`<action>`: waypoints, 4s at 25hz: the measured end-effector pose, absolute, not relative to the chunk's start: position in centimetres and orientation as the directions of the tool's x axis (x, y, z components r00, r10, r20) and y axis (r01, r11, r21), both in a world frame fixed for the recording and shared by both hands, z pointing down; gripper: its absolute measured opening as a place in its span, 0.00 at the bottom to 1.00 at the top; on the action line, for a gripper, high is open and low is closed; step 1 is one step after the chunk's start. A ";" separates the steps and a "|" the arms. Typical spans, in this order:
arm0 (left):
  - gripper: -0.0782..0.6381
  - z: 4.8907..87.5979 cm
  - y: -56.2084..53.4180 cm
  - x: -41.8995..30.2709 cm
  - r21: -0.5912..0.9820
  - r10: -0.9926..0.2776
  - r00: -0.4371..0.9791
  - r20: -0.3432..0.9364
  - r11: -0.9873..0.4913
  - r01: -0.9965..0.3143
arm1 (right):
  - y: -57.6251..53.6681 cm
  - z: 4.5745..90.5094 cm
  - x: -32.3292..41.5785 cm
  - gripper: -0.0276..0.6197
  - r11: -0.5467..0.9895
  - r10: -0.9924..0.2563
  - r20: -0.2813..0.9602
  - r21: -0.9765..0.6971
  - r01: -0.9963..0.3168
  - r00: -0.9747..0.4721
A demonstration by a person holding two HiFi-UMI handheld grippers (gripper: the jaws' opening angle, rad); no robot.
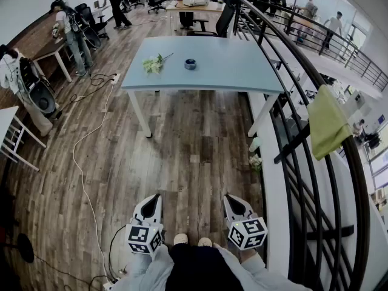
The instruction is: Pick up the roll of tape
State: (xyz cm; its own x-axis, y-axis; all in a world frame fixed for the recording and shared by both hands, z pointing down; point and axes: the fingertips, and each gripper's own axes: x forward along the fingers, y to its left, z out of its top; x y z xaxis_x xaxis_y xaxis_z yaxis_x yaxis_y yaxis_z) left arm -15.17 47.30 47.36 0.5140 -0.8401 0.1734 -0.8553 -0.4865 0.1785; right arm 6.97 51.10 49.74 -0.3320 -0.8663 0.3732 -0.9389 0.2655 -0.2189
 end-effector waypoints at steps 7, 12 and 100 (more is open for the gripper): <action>0.13 46.7 49.9 -12.2 0.149 -0.831 0.526 0.182 -0.506 -0.850 | 53.4 48.7 9.6 0.05 0.256 -0.880 0.354 -0.209 -0.944 -0.317; 0.13 46.7 50.7 -11.1 0.155 -0.839 0.515 0.177 -0.493 -0.856 | 53.7 48.8 10.8 0.05 0.260 -0.885 0.336 -0.218 -0.941 -0.322; 0.13 48.1 2.8 -11.8 0.145 -0.803 0.568 0.180 -0.550 -0.823 | 6.8 50.5 7.5 0.05 0.223 -0.874 0.370 -0.268 -0.937 -0.314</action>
State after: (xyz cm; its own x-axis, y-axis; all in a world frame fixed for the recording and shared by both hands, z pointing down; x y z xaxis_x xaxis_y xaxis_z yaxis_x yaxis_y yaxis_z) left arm -11.78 2.84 48.13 0.5681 -0.8029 0.1803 -0.8228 -0.5496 0.1449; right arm 7.54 6.81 50.53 -0.3143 -0.8741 0.3703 -0.9371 0.2234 -0.2681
